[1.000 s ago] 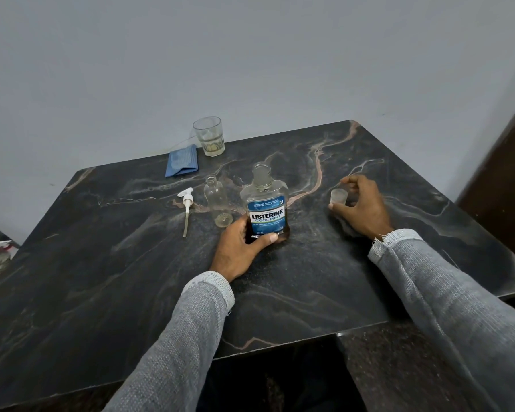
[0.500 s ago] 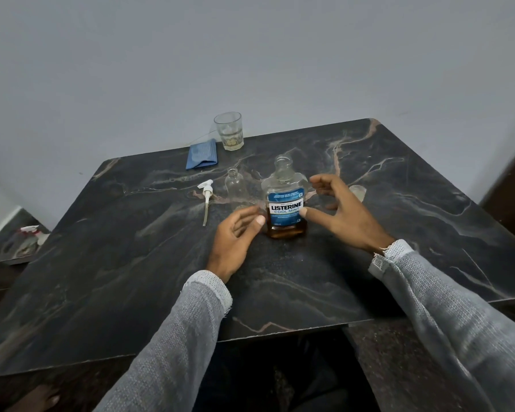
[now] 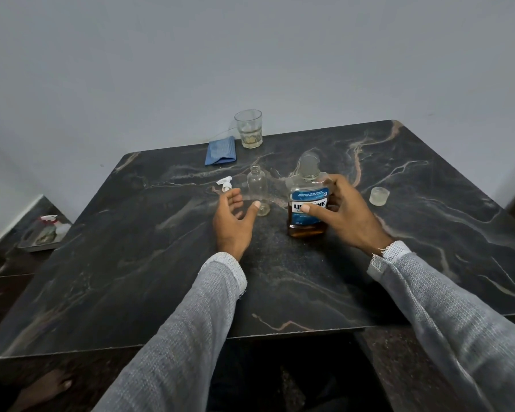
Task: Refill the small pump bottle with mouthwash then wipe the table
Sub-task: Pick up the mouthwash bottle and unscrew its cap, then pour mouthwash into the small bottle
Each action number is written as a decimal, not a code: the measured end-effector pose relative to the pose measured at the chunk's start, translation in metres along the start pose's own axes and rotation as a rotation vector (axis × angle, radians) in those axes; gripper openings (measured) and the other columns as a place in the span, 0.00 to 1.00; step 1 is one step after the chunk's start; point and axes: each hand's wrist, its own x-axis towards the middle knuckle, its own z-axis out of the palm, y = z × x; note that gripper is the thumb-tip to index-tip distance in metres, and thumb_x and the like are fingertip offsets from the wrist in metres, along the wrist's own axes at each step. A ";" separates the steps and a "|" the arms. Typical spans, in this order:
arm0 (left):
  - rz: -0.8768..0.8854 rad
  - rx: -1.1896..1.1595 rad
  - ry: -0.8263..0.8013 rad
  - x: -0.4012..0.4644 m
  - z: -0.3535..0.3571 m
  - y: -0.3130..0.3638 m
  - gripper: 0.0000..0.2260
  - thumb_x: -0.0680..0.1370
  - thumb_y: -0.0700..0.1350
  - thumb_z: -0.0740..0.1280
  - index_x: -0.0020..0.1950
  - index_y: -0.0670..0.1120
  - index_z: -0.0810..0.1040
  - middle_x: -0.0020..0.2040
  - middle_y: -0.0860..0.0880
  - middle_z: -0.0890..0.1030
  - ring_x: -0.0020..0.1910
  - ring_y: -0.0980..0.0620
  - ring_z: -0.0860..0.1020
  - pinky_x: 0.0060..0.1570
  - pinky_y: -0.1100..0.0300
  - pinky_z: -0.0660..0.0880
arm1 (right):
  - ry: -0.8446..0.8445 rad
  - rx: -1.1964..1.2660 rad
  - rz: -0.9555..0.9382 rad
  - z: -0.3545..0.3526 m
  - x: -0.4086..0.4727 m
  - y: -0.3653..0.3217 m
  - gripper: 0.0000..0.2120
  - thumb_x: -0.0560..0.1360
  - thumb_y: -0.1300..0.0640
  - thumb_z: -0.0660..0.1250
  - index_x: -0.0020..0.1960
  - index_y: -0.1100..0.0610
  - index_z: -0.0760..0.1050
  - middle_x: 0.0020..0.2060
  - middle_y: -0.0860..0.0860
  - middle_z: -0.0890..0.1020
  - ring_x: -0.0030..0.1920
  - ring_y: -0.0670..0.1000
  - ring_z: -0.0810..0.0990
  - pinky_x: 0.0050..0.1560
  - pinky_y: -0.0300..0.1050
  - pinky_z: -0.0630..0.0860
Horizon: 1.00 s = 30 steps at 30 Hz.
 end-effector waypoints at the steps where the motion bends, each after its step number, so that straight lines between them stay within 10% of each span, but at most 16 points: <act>1: -0.003 0.005 -0.024 0.001 0.002 -0.001 0.24 0.73 0.43 0.75 0.66 0.45 0.72 0.59 0.50 0.77 0.58 0.54 0.76 0.56 0.67 0.73 | 0.002 0.000 0.001 0.000 0.000 0.000 0.30 0.68 0.48 0.74 0.66 0.52 0.67 0.61 0.48 0.78 0.61 0.47 0.78 0.63 0.51 0.76; 18: 0.009 0.038 -0.204 0.015 0.013 -0.013 0.26 0.74 0.40 0.73 0.70 0.48 0.70 0.65 0.50 0.78 0.63 0.55 0.76 0.64 0.61 0.72 | 0.003 -0.004 -0.086 -0.007 0.016 -0.008 0.26 0.68 0.48 0.73 0.62 0.51 0.69 0.56 0.46 0.81 0.56 0.44 0.81 0.57 0.48 0.79; 30: 0.027 0.029 -0.194 0.016 0.014 -0.019 0.23 0.75 0.39 0.72 0.69 0.47 0.72 0.62 0.52 0.78 0.55 0.64 0.76 0.55 0.73 0.73 | -0.015 -0.541 -0.237 -0.027 0.059 -0.039 0.24 0.72 0.53 0.73 0.64 0.53 0.67 0.57 0.49 0.79 0.46 0.44 0.80 0.37 0.29 0.74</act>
